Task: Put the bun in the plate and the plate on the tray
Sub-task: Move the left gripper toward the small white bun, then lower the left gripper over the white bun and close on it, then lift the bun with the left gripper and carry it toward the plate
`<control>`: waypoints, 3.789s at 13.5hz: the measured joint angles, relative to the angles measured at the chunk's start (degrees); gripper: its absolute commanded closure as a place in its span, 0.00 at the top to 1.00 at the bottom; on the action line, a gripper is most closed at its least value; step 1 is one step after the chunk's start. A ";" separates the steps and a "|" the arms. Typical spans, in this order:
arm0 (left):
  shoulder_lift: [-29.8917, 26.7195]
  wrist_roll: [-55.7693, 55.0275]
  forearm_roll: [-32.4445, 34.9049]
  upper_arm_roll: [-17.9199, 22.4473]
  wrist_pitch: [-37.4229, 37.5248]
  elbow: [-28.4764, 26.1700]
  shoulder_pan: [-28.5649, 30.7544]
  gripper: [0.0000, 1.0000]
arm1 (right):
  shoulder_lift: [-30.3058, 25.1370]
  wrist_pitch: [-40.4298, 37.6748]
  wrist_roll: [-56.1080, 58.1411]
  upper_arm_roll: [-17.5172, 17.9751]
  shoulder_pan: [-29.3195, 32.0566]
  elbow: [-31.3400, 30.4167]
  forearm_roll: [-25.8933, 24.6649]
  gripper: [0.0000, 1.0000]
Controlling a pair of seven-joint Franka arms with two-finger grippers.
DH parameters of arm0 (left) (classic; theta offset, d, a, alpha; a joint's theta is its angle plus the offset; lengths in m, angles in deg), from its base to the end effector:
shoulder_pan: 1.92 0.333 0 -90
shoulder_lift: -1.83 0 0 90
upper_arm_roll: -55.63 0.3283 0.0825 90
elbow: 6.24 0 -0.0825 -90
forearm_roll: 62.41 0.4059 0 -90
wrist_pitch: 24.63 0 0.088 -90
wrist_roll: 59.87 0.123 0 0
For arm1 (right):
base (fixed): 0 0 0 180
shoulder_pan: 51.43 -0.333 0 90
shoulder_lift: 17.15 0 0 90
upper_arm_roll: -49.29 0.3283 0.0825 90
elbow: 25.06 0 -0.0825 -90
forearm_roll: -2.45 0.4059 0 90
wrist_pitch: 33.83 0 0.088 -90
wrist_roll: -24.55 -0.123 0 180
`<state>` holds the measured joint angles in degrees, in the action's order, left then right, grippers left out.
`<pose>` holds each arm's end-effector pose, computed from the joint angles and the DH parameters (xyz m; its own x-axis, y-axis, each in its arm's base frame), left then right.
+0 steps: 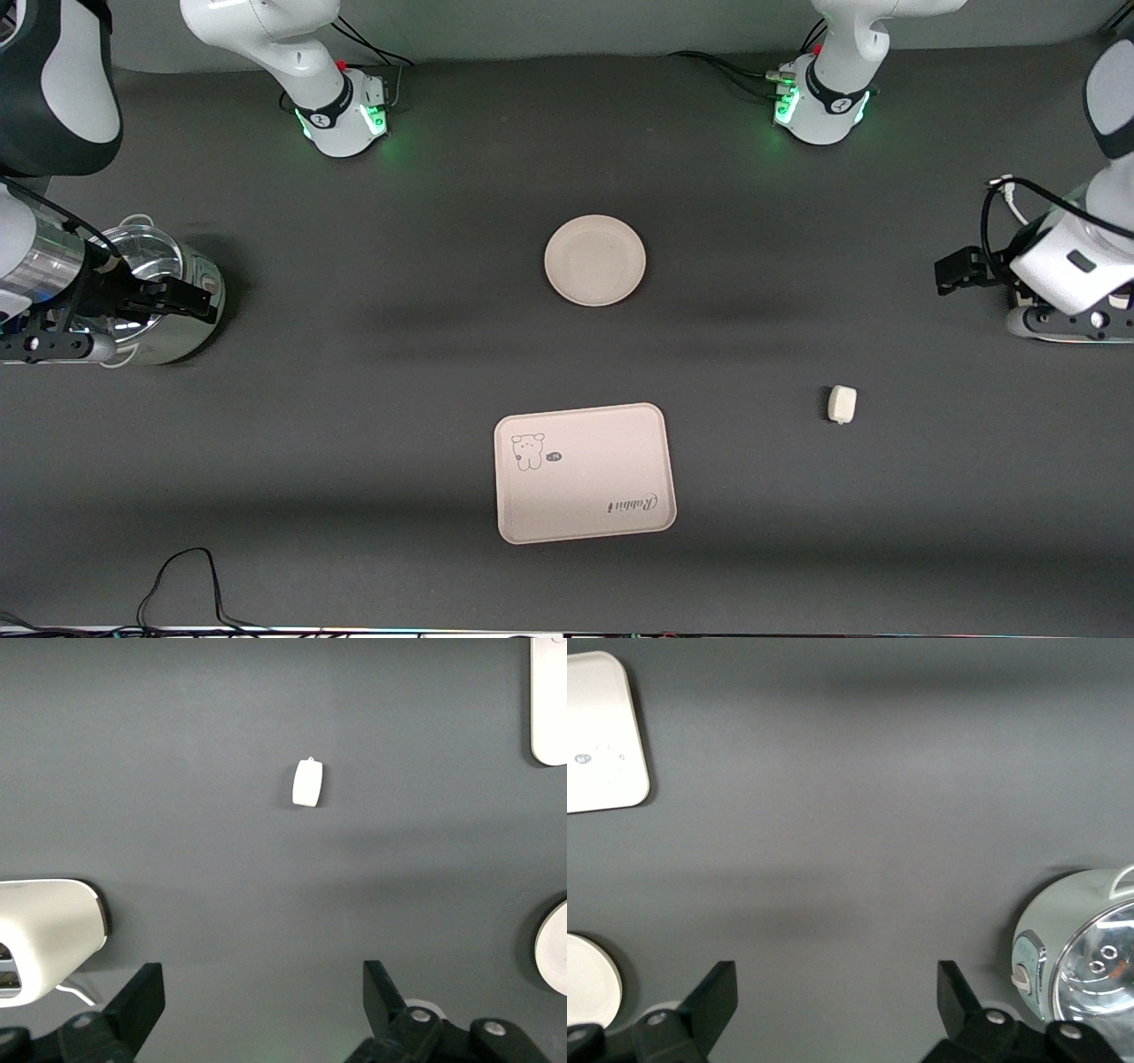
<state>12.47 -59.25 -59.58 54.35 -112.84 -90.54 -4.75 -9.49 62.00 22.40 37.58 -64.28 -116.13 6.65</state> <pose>0.6251 -0.0375 0.5554 0.9898 -0.0805 -0.1176 -0.0862 -0.9953 -0.0438 0.6199 0.0274 0.5417 0.9985 -0.0246 -0.0496 -0.0267 -0.9987 -0.0436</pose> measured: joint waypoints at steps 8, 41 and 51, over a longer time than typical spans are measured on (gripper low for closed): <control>21.62 3.12 -0.20 0.25 1.20 21.03 0.28 1.00 | 2.16 0.30 -1.04 0.05 -1.09 -1.78 0.51 1.00; 19.91 2.96 -3.80 -0.60 -42.91 -20.23 -1.21 0.16 | 2.31 12.29 -5.83 0.16 -6.17 -12.34 12.98 1.00; -9.55 -0.04 -3.74 -0.68 -9.29 -18.66 -3.25 0.19 | 2.24 13.53 -6.14 -0.01 -8.30 -13.94 13.87 1.00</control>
<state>2.92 -59.28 -63.32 53.67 -122.13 -109.21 -8.00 -7.25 75.54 16.26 37.58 -72.58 -130.07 20.52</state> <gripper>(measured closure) 0.811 0.000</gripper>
